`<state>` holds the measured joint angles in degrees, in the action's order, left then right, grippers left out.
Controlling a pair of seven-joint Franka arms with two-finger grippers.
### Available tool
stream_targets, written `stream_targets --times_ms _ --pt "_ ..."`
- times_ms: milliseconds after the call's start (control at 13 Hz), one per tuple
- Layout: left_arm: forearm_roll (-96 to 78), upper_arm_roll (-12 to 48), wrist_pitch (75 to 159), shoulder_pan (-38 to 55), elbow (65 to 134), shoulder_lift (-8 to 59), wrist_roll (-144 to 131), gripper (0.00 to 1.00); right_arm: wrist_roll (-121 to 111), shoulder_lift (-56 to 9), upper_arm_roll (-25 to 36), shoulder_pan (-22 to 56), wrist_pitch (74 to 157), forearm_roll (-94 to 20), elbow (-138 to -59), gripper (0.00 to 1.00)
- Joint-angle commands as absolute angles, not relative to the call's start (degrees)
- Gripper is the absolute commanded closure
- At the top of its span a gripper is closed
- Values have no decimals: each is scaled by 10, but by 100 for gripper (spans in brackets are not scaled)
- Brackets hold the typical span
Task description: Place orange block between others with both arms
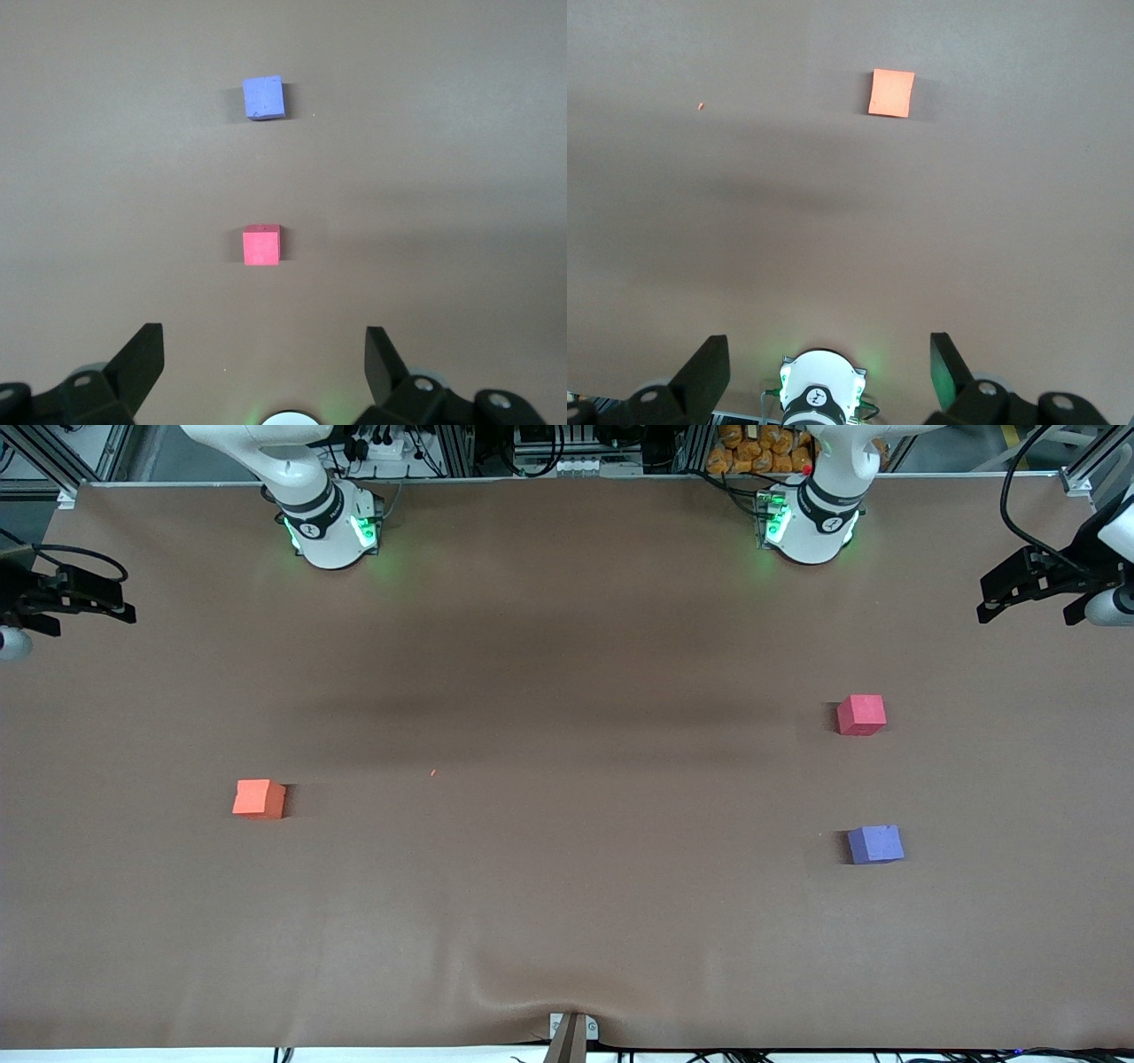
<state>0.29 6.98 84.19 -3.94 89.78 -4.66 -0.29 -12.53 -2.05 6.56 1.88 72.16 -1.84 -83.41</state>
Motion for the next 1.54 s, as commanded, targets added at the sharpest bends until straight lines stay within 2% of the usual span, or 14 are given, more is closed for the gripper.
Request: stream_targets --times_ms 0,385,1154,1308,1462 --pt "-5 70 839 -43 885 -40 9 0 -132 -11 62 14 707 -16 -820 0" --pt "1 70 838 -39 855 -22 6 0 -132 -11 62 16 708 -16 -814 0" --pt "1 69 830 -46 873 -20 7 0 -132 13 58 11 708 -17 -824 0" --pt "1 69 829 -46 873 -20 8 0 -128 12 58 11 728 -17 -847 0" --pt "1 69 829 -47 873 -19 11 0 -128 6 58 11 785 -17 -887 0"
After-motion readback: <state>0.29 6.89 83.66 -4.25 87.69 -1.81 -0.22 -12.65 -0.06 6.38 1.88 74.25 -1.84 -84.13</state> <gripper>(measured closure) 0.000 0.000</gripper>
